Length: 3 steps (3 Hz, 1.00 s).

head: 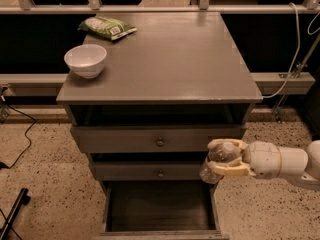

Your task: Place water bottle into bottom drawer

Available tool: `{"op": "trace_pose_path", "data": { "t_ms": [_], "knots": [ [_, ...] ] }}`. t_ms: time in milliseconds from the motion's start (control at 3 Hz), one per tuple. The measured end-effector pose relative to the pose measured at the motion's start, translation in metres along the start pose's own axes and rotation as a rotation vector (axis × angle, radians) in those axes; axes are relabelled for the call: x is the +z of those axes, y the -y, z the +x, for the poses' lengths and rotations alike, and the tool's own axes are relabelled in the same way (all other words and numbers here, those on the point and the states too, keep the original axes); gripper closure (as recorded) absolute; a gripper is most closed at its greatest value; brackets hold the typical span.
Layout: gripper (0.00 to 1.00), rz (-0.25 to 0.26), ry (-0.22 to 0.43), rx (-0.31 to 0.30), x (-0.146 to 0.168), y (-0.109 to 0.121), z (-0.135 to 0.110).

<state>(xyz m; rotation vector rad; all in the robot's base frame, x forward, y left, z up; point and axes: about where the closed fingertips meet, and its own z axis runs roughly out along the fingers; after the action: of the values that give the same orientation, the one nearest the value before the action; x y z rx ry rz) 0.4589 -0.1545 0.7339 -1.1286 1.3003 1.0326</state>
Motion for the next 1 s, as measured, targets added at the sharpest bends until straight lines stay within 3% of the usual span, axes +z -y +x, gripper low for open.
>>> {"op": "trace_pose_path", "data": {
  "t_ms": [333,667,1000],
  "knots": [
    [1.00,0.000,0.000,0.000,0.000,0.000,0.000],
    [1.00,0.012,-0.006,0.102,0.009,-0.002,0.048],
    [1.00,0.040,-0.011,0.181,0.022,-0.016,0.145]
  ]
}}
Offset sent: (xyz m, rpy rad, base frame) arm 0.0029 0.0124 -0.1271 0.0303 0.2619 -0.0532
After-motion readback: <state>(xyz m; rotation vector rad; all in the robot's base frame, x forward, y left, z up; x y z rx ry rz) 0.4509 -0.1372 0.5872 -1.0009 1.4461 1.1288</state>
